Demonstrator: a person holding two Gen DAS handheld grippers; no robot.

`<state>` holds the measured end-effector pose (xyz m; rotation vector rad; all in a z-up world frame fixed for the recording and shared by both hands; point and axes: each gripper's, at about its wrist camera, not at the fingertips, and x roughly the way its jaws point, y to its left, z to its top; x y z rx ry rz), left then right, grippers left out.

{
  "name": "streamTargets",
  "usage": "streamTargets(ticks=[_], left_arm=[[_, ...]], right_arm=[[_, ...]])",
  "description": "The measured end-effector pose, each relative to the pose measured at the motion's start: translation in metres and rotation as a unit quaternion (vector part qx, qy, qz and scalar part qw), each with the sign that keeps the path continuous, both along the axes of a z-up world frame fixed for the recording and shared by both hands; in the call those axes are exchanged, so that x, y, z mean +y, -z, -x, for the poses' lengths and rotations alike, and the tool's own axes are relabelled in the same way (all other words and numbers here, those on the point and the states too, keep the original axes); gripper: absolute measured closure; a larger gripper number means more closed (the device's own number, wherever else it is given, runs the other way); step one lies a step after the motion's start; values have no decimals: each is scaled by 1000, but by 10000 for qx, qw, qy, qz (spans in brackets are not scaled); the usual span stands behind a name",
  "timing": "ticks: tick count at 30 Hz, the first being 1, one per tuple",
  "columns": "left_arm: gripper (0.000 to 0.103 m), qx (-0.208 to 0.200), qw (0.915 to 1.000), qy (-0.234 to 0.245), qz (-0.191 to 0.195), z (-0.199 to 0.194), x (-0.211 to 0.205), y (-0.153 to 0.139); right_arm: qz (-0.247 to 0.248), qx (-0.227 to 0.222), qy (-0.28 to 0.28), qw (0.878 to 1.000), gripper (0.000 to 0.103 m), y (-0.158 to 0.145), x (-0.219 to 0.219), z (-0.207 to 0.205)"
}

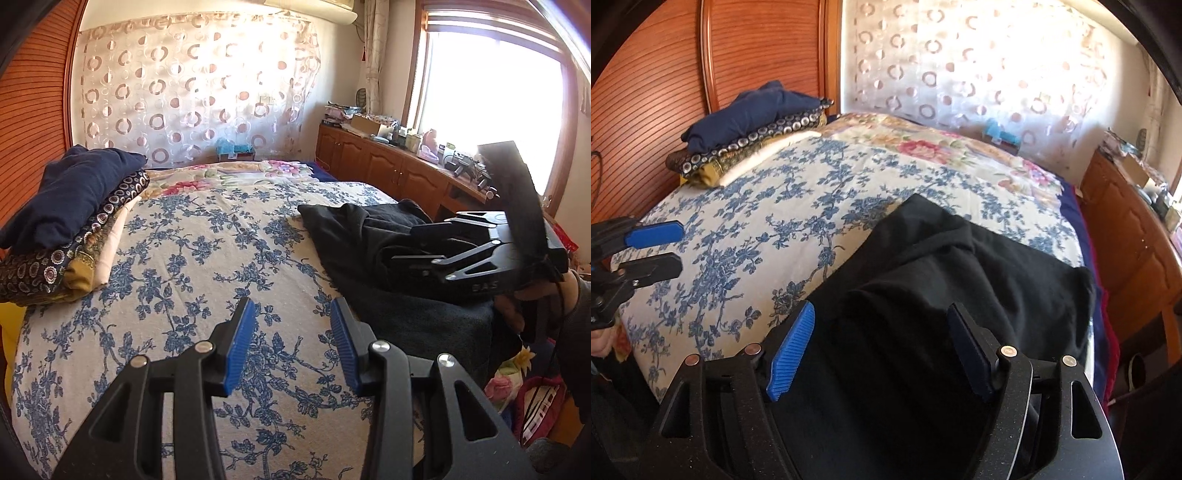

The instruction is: Fold small clothes

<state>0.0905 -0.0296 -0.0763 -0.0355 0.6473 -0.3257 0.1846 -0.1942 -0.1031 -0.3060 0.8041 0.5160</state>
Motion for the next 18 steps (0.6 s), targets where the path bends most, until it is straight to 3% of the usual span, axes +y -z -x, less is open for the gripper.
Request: streamTargets(ticks=[9, 11, 13, 18], left_arm=[[61, 94, 9999, -80, 85, -1, 5, 4], [61, 117, 9999, -59, 102, 0, 4, 5], [61, 158, 9998, -42, 127, -1, 4, 6], [61, 255, 9995, 15, 193, -5, 3, 9]], right_arm=[[337, 332, -31, 9989, 31, 24, 10, -11], [397, 292, -42, 9988, 52, 25, 10, -12], [388, 266, -38, 9989, 96, 23, 9, -12], [53, -90, 155, 9998, 97, -10, -19, -17]])
